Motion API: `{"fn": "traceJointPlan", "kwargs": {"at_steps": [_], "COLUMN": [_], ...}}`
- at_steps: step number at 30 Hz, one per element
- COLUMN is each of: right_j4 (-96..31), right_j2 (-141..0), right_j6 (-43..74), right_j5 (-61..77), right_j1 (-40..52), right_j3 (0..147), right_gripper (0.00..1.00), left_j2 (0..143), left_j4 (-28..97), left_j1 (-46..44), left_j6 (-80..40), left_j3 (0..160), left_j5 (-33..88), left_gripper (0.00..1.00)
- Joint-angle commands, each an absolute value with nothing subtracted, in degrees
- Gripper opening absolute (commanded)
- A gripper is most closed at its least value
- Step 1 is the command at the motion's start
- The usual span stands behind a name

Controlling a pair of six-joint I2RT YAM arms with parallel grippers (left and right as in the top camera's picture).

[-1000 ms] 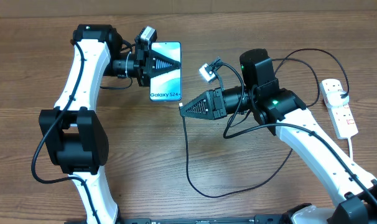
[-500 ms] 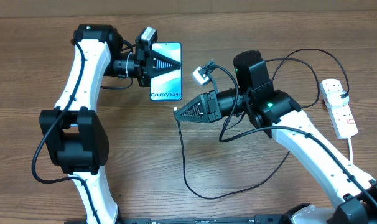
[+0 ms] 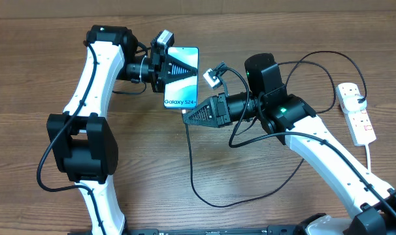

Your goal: Plug charger to phone and switch on socket

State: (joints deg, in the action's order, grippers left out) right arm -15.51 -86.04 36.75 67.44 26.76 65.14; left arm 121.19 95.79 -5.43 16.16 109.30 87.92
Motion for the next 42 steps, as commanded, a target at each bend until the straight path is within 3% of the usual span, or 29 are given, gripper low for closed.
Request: {"fn": "traceJointPlan", "kwargs": {"at_steps": [1,42], "right_j4": [-14.3,-10.3], "right_j2": [-85.9,-85.9], "right_j6": [38.3,48.5], "right_j5": [66.2,56.4], "right_j1": [27.0,27.1], "right_j3": [65.8,65.8], "right_gripper": [0.04,0.04], "left_j2": [119.2,119.2], "left_j4": [95.7,94.2], "left_j1": [-5.6,-5.7], "left_j6": [15.1,15.2], "left_j3": [110.8,110.8], "left_j5": [90.5,90.5], "left_gripper": [0.04,0.04]}}
